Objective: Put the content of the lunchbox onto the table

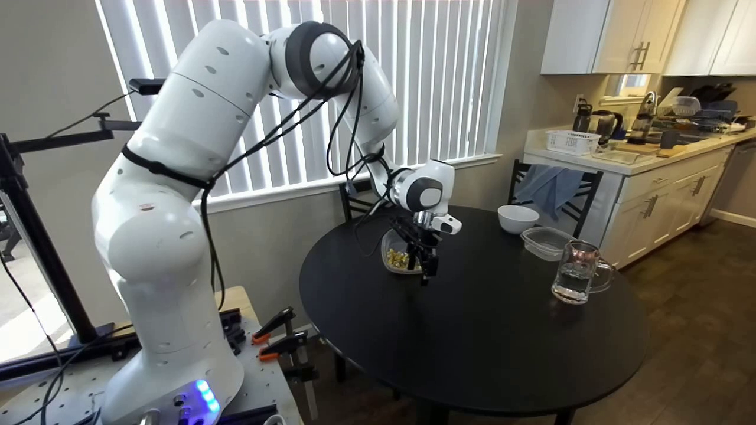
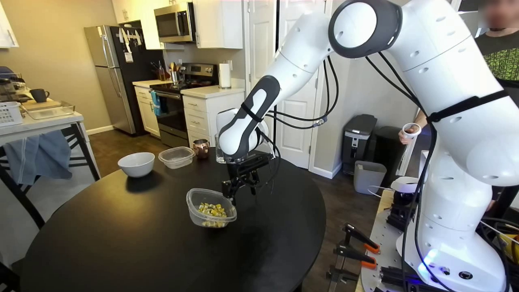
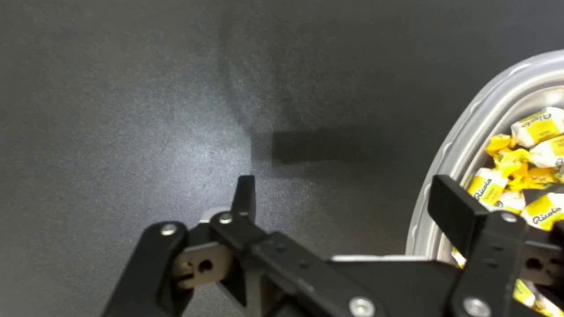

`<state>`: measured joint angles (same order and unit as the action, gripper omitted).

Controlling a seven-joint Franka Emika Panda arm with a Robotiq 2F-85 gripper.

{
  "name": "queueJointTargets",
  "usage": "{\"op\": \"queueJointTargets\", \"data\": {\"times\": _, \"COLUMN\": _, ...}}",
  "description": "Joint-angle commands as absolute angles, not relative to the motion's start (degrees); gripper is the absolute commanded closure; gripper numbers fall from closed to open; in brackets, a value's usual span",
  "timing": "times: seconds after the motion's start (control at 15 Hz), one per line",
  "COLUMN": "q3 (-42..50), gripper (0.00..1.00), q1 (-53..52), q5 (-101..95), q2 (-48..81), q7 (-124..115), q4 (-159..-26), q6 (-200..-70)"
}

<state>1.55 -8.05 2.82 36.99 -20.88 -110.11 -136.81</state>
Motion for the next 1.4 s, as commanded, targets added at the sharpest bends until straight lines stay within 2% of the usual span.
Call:
{"op": "queueJointTargets", "data": {"times": 0.0, "q3": 1.2, "gripper": 0.0, "q1": -7.3, "q5": 3.8, "q2": 35.5, "q7": -19.9, "q4": -110.1, "q6": -135.7}}
{"op": "queueJointTargets", "data": {"times": 0.93, "q3": -0.5, "gripper": 0.0, "q1": -10.0, "q5": 5.5, "q2": 34.5, "q7": -21.8, "q4": -110.0, "q6": -145.9}}
{"op": "queueJointTargets", "data": {"times": 1.33, "q3": 0.9, "gripper": 0.0, "q1": -10.7, "q5": 3.3, "q2": 35.3, "q7": -21.2, "q4": -110.3, "q6": -143.7}}
